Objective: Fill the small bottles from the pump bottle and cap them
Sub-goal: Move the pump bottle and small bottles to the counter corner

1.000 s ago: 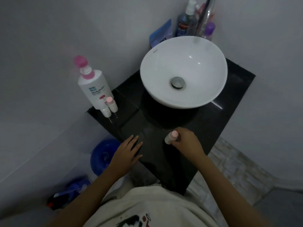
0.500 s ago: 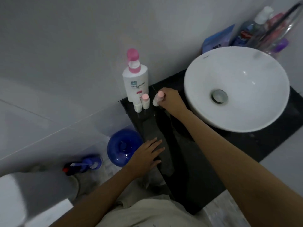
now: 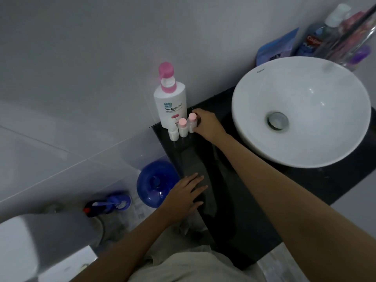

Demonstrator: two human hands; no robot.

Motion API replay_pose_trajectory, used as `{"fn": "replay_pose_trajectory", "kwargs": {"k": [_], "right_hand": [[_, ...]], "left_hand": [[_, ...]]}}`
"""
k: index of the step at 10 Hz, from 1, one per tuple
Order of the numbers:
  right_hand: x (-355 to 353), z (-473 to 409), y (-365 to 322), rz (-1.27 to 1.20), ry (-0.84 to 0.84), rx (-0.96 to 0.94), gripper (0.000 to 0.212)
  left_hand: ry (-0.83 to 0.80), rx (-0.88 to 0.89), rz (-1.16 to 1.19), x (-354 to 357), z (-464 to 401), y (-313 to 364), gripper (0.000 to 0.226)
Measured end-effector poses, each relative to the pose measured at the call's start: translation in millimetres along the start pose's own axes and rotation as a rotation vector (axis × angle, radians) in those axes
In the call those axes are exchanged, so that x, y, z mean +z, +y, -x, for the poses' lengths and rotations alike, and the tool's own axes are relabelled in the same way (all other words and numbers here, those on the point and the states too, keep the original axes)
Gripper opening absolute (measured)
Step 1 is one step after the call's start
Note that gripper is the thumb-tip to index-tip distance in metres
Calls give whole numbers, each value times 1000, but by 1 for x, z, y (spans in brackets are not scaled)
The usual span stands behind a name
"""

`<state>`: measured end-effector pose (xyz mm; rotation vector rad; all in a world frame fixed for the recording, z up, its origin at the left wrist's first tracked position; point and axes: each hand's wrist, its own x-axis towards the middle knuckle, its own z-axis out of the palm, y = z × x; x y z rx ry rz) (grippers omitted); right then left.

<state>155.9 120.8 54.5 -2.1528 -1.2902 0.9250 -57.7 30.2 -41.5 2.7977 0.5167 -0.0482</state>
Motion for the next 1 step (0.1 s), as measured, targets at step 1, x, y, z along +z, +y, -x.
{"fn": "replay_pose_trajectory", "kwargs": {"k": [1], "right_hand": [[0,23,1,-18,6,4,38]], "left_hand": [[-9,-4,21,-2,0,0,52]]}}
